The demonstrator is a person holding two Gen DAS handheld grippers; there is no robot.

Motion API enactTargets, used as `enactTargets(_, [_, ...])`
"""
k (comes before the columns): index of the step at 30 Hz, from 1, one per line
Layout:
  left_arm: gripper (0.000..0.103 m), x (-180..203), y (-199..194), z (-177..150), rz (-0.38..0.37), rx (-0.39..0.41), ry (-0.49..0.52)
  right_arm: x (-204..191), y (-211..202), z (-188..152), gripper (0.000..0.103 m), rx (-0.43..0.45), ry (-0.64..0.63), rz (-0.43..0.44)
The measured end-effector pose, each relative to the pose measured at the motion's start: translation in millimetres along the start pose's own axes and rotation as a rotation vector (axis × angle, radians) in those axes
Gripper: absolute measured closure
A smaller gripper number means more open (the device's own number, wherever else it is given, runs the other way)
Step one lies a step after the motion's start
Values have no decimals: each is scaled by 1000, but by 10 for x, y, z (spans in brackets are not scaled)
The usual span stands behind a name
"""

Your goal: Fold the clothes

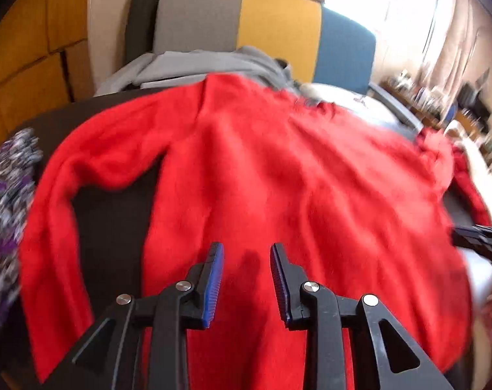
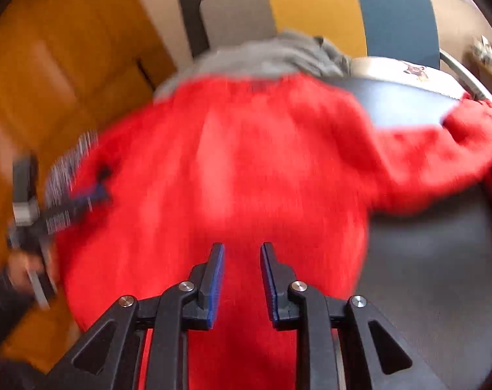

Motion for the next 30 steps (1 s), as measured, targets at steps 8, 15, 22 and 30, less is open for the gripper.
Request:
enactTargets(8, [69, -122, -61, -250, 65, -14, -96, 222, -322, -595, 81, 71, -20, -84])
enactTargets(15, [56, 332, -222, -36, 51, 51, -14, 529, -472, -460, 79, 84, 267, 53])
enactTargets(22, [40, 1037, -29, -125, -50, 25, 105, 1502, -897, 233, 76, 258, 371, -139])
enactTargets(30, [23, 1166, 192, -220, -87, 15, 97, 3163, -871, 1324, 63, 406, 584, -391])
Point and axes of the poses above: each gripper's, at about its wrist camera, not at the fingertips, and y roughly the way its jaws point, x to its right, z to its top, the point moved 7 cm from there along y, roughly the way its jaws point, and after that the axes turned 7 degrees about x, right-handed, at the moved point
